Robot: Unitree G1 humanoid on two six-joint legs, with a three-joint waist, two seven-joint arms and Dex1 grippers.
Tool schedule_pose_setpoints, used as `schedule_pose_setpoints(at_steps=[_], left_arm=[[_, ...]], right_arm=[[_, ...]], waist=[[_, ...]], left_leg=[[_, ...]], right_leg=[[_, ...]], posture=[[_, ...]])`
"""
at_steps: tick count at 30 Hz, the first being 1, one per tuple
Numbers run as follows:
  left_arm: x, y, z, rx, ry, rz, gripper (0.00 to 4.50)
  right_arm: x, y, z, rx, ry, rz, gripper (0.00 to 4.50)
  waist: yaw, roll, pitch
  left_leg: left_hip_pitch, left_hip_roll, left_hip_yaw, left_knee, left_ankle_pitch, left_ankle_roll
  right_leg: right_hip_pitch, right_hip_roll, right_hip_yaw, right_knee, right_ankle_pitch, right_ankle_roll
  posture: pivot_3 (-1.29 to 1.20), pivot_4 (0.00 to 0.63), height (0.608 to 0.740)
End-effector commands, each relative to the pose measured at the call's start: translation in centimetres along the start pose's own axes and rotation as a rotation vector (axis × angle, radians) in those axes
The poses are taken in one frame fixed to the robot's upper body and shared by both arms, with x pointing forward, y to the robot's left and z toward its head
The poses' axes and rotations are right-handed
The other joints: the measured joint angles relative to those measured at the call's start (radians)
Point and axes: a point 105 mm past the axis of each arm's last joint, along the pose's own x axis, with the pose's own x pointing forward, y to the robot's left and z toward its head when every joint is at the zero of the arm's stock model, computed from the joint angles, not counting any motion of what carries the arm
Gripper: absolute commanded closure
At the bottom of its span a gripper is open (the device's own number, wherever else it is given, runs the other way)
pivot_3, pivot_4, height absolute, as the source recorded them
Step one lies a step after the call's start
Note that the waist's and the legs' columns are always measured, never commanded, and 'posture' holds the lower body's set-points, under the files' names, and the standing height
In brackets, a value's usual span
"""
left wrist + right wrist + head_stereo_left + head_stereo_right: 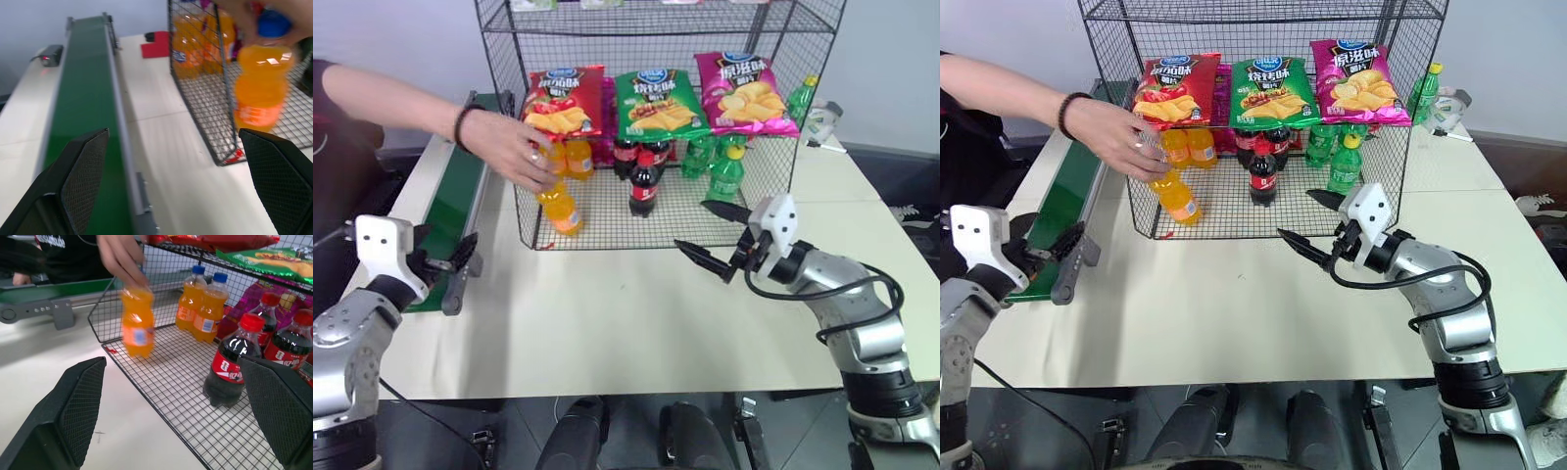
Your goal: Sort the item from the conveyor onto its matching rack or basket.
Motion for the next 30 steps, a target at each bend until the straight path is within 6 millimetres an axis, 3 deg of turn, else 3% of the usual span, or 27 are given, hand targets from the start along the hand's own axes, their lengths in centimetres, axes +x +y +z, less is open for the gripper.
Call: schedule_pose_setpoints(at_steps=[1, 19, 30], left_arm=[[-0.8, 1.0, 1.7, 0.036, -0.066, 0.066, 0.05], [-2.7, 3.3, 1.0, 0.016, -0.055, 0.248, 0.05], [-2.0, 3.5, 0.6, -0.002, -0.051, 0.265, 0.05]], right_arm=[[0.4, -0.2, 1.1, -0.038, -0.049, 0.006, 0.00], [1.3, -0.2, 1.1, -0.034, -0.071, 0.040, 0.00], [1.0, -0.3, 0.7, -0.037, -0.077, 0.032, 0.00]], waist=[[0.000, 0.000, 0.000], [0.001, 0.000, 0.000], [0.000, 0.000, 0.000]], left_leg=[[0.000, 0.000, 0.000, 0.000, 0.000, 0.000], [0.000, 0.000, 0.000, 0.000, 0.000, 0.000], [0.000, 0.000, 0.000, 0.000, 0.000, 0.000]], right_leg=[[0.000, 0.000, 0.000, 0.000, 0.000, 0.000], [0.000, 0.000, 0.000, 0.000, 0.000, 0.000], [0.000, 0.000, 0.000, 0.000, 0.000, 0.000]], posture=[[0.00, 0.150, 0.740], [0.00, 0.150, 0.740], [0.00, 0.150, 0.740]])
